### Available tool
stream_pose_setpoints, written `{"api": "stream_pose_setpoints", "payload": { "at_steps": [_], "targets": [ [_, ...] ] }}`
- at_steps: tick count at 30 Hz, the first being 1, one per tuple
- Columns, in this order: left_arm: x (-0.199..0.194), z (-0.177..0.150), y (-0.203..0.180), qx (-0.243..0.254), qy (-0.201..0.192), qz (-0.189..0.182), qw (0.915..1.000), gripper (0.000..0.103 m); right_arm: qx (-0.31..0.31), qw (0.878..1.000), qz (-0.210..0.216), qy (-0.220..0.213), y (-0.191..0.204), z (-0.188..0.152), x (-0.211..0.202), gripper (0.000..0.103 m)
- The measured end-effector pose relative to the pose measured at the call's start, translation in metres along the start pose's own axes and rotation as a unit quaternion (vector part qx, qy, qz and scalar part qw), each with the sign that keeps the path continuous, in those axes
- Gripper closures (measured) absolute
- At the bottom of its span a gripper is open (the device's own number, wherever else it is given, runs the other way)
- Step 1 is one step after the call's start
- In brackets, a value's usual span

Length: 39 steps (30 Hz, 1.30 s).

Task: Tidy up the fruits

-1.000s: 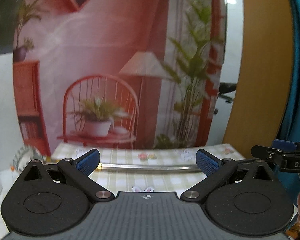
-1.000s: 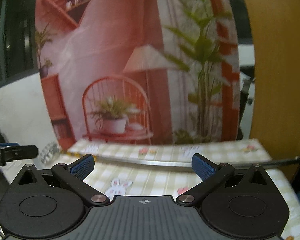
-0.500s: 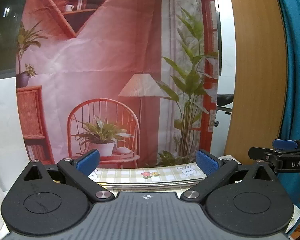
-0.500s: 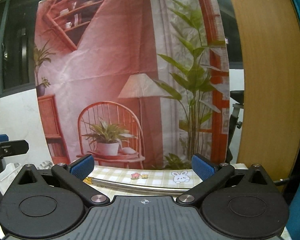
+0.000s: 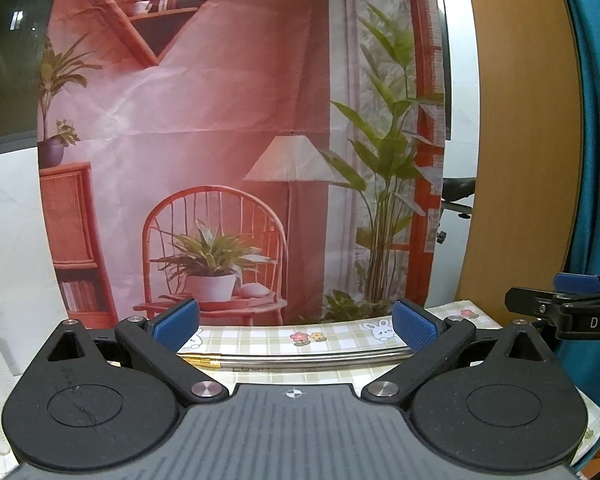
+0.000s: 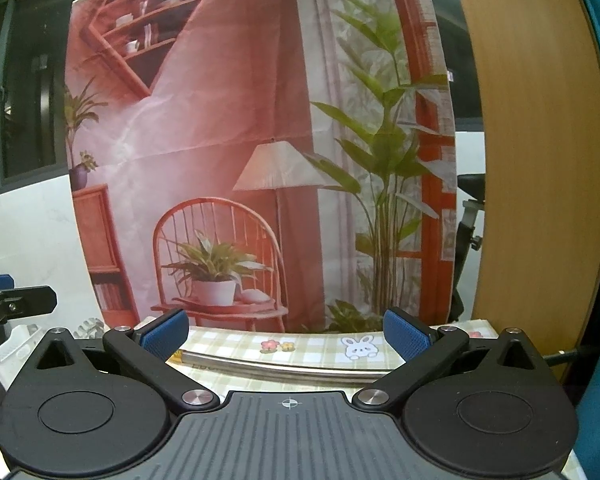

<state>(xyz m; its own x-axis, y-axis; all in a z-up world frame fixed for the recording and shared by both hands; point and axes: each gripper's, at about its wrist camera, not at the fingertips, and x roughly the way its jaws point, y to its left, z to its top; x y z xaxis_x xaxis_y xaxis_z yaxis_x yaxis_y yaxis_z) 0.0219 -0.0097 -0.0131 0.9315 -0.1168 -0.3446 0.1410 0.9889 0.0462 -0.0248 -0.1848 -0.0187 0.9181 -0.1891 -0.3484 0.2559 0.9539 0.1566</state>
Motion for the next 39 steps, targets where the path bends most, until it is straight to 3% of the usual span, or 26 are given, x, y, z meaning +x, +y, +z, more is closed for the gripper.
{"api": "stream_pose_setpoints", "payload": {
  "at_steps": [39],
  "targets": [
    [-0.0015, -0.007, 0.0026, -0.017, -0.009, -0.005, 0.9998, 0.0, 0.002, 1.0, 0.001, 0.012, 0.0004, -0.0071, 0.003, 0.0]
  ]
}}
